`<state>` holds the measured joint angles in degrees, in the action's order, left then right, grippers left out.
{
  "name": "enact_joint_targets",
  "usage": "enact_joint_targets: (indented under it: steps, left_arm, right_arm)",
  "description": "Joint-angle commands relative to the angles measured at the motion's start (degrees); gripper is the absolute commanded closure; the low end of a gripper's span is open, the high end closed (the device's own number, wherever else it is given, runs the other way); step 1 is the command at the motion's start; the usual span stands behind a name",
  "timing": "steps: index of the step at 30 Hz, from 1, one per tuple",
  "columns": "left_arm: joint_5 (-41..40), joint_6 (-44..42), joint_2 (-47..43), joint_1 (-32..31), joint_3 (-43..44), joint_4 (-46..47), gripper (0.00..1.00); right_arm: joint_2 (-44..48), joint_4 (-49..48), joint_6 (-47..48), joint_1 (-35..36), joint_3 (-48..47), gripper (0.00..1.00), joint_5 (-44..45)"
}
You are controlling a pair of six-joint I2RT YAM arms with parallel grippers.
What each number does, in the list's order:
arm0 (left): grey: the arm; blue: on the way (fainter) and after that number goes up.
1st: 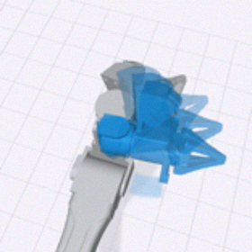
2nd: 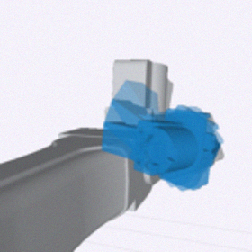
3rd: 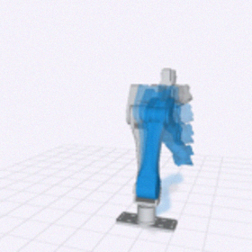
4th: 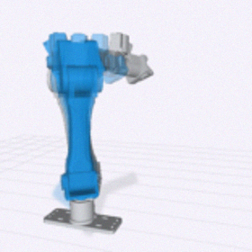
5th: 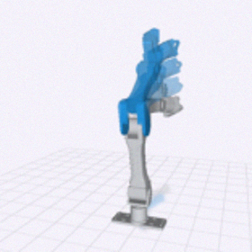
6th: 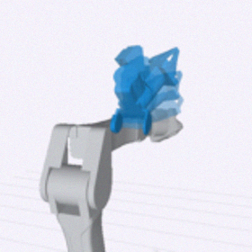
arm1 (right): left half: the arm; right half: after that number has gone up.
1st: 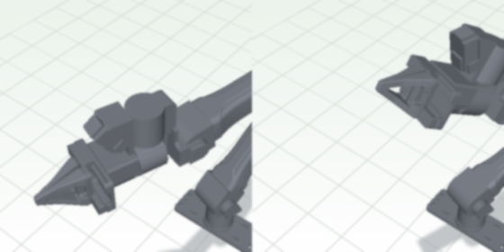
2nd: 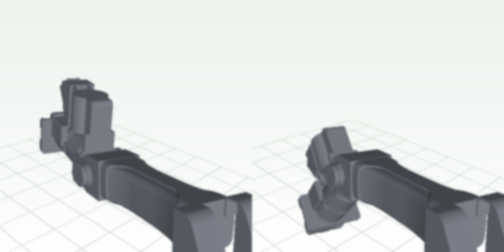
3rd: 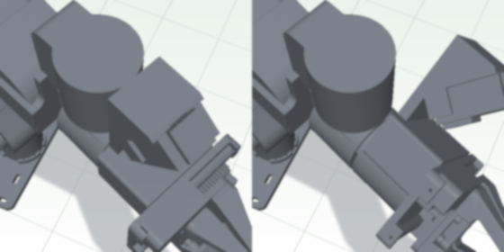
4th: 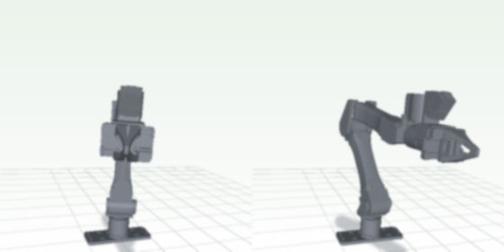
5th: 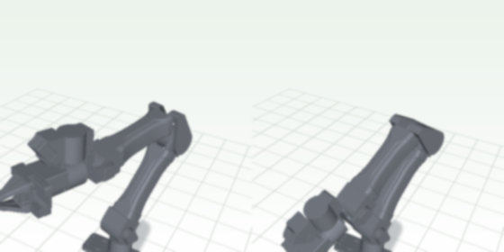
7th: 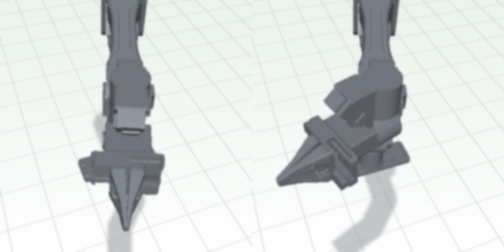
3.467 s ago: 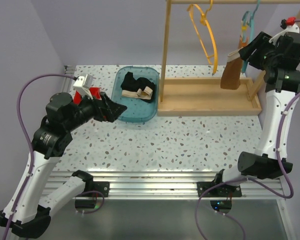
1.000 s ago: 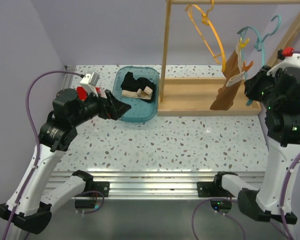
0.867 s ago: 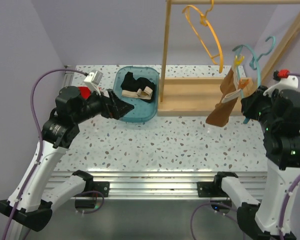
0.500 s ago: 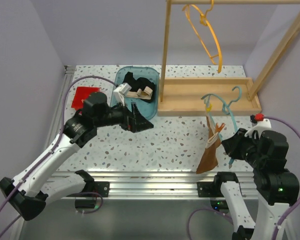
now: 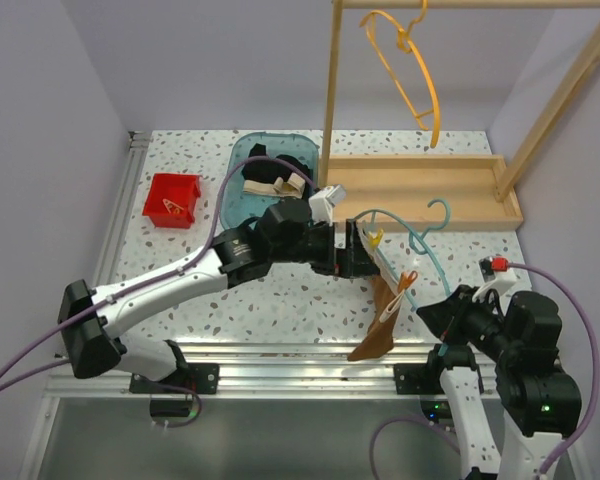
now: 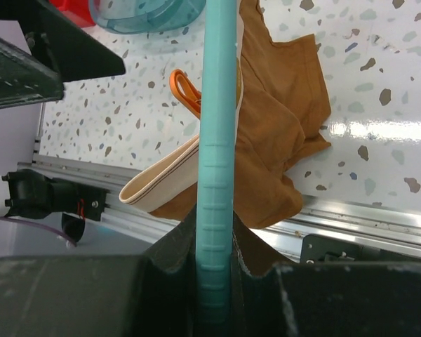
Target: Remove the underwear clipped to the hanger
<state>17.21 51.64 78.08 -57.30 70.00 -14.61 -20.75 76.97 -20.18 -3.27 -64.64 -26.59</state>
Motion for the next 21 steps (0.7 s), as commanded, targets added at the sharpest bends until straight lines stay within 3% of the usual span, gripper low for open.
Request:
enact_joint_targets:
  steps: [1, 7, 21]
  left_arm:
    - [-7.80, 3.20, 4.87, -3.43, 10.12, -0.05, 0.03]
    - [-12.64, 5.23, 12.61, -5.54, 18.59, -5.60, 0.05]
    - [-11.59, 5.67, 28.09, -7.12, 34.41, -12.90, 0.07]
  right_arm:
    - [0.01, -3.93, -1.08, 0.02, -0.57, 1.00, -1.54]
    - [-2.01, -2.18, 0.31, 0.10, -3.82, 1.00, 3.38]
    - [-5.26, -0.95, 2.43, 0.80, -7.69, 1.00, 9.01]
